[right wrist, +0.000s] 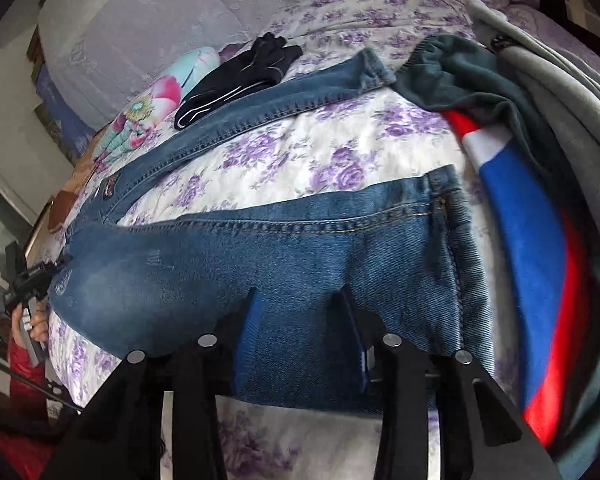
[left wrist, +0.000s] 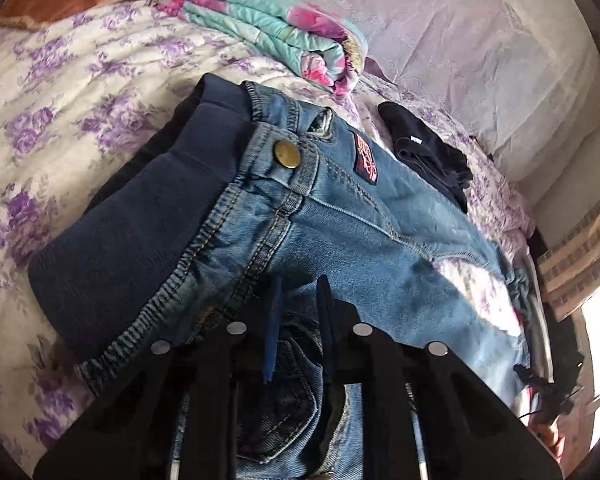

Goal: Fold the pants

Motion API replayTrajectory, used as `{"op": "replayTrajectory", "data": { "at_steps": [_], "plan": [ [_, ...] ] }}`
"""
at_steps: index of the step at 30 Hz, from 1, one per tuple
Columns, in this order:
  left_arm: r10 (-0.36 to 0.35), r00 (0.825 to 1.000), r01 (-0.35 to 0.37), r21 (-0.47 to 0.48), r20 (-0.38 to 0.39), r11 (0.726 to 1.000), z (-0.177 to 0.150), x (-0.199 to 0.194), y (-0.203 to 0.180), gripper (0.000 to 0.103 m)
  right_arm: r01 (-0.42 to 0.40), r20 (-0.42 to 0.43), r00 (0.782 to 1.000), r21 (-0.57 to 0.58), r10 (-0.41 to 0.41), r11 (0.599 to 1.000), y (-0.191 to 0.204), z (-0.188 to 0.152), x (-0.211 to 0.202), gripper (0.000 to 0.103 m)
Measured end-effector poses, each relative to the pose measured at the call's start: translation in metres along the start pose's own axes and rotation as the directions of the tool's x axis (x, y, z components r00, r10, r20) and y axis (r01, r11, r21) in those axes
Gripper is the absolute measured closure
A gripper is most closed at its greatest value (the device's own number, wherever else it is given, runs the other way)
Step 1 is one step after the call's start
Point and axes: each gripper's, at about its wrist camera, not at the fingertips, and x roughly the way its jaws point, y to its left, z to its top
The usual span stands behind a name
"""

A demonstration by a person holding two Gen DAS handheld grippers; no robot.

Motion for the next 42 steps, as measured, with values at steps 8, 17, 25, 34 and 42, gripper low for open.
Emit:
{"op": "replayTrajectory", "data": {
  "at_steps": [8, 17, 25, 34, 42],
  "plan": [
    [0.073, 0.994, -0.082, 0.113, 0.076, 0.99, 0.019, 0.007, -0.033, 0.032, -0.018, 0.057, 0.998, -0.146, 0.026, 0.989, 0.057, 0.033, 0.022, 0.038],
    [0.048, 0.998, -0.05, 0.078, 0.035, 0.996, 0.05, 0.001, -0.027, 0.031, -0.12, -0.03, 0.993, -0.239, 0.116, 0.964, 0.103, 0.056, 0.052, 0.005],
    [0.039, 0.999, -0.038, -0.209, 0.003, 0.977, 0.148, 0.035, 0.057, 0.019, -0.198, 0.063, 0.977, -0.086, 0.204, 0.976, 0.093, 0.09, 0.067, 0.005],
    [-0.07, 0.994, 0.064, -0.08, -0.078, 0.995, 0.167, 0.089, 0.057, 0.044, -0.191, 0.021, 0.981, -0.106, 0.194, 0.976, 0.103, 0.108, 0.095, 0.005],
    [-0.218, 0.975, 0.222, -0.098, 0.046, 0.97, 0.165, 0.065, 0.077, 0.093, -0.201, -0.037, 0.978, -0.421, 0.205, 0.884, 0.163, 0.197, 0.153, 0.005]
  ]
}}
